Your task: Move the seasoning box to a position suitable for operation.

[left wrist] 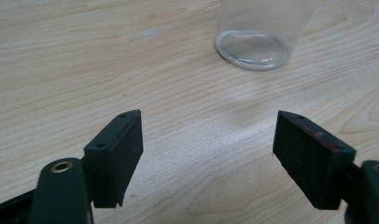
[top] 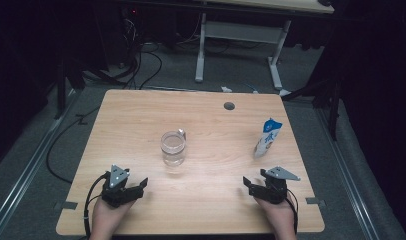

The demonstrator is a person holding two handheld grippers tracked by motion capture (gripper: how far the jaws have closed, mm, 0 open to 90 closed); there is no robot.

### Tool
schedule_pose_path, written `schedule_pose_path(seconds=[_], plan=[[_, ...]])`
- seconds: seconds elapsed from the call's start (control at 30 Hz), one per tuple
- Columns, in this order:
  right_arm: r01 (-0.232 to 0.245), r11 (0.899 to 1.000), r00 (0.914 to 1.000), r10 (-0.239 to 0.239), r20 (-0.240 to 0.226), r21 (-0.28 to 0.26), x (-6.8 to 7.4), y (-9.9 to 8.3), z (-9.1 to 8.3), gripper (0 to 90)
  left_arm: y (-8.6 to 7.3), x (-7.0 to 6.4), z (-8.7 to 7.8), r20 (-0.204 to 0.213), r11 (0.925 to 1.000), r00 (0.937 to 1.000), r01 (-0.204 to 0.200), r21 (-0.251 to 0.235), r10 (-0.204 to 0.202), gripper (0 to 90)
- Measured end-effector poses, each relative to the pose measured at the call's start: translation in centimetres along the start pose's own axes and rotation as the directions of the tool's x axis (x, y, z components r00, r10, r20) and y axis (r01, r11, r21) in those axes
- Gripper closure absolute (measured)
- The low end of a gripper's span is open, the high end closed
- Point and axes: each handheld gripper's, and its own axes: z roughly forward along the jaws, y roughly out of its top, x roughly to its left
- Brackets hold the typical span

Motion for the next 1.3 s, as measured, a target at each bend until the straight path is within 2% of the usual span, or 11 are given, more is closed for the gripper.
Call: schedule_pose_path(seconds=[0.07,0.23,0.43,0.47,0.53,0.57,0.73,0.93,1.07,1.1,1.3], plan=[[0.004,1.0,1.0,-0.004,0.002,-0.005,0.2,0.1,-0.1,23.4,0.1,0.1,-0.1,0.0,0.9999,1.0,0.003,-0.01,-0.003,26.4],[0.07,0.998,0.9972,-0.07,-0.024,-0.002,1.0,0.4,-0.4,25.6,0.0,0.0,0.0,0.003,0.9997,0.9998,0.021,-0.013,-0.021,28.4],[0.077,0.997,0.996,-0.078,-0.044,-0.011,1.2,0.5,-0.2,29.6,-0.1,-0.5,0.0,0.013,0.9999,0.9999,-0.008,-0.008,0.009,29.2],[0.079,0.997,0.9963,-0.08,-0.032,-0.012,1.2,0.4,-0.2,25.1,0.0,-0.5,0.0,0.018,0.9999,0.9998,-0.008,-0.007,0.008,30.3],[0.079,0.997,0.9967,-0.079,-0.018,-0.01,1.2,0.4,-0.3,25.8,0.1,-0.6,-0.2,0.023,0.9999,0.9997,-0.005,-0.013,0.005,32.7],[0.088,0.996,0.9954,-0.088,-0.038,0.0,1.2,0.2,-0.3,26.0,0.1,-0.7,-0.4,0.021,0.9996,0.9998,-0.004,-0.026,0.005,40.5],[0.101,0.995,0.9934,-0.1,-0.056,0.016,1.3,0.2,-0.2,26.6,0.1,-1.0,-0.5,-0.006,0.999,0.9997,-0.023,-0.037,0.023,42.0],[0.093,0.996,0.992,-0.093,-0.086,0.003,1.2,0.3,-0.2,30.3,-0.1,-0.7,-0.2,0.016,0.9993,0.9998,0.013,-0.034,-0.013,41.0],[0.099,0.995,0.993,-0.099,-0.064,-0.004,1.0,0.2,-0.1,27.7,-0.4,-0.8,0.1,0.027,0.9996,0.9996,0.011,-0.028,-0.01,38.7],[0.094,0.996,0.9932,-0.094,-0.069,-0.006,1.0,0.1,-0.1,28.2,-0.4,-1.0,0.2,0.045,0.9994,0.9988,0.021,-0.028,-0.019,39.5],[0.102,0.995,0.9922,-0.102,-0.071,-0.01,1.0,-0.1,0.1,31.3,-0.4,-1.5,0.6,0.067,0.9997,0.9977,0.007,-0.023,-0.006,43.1]])
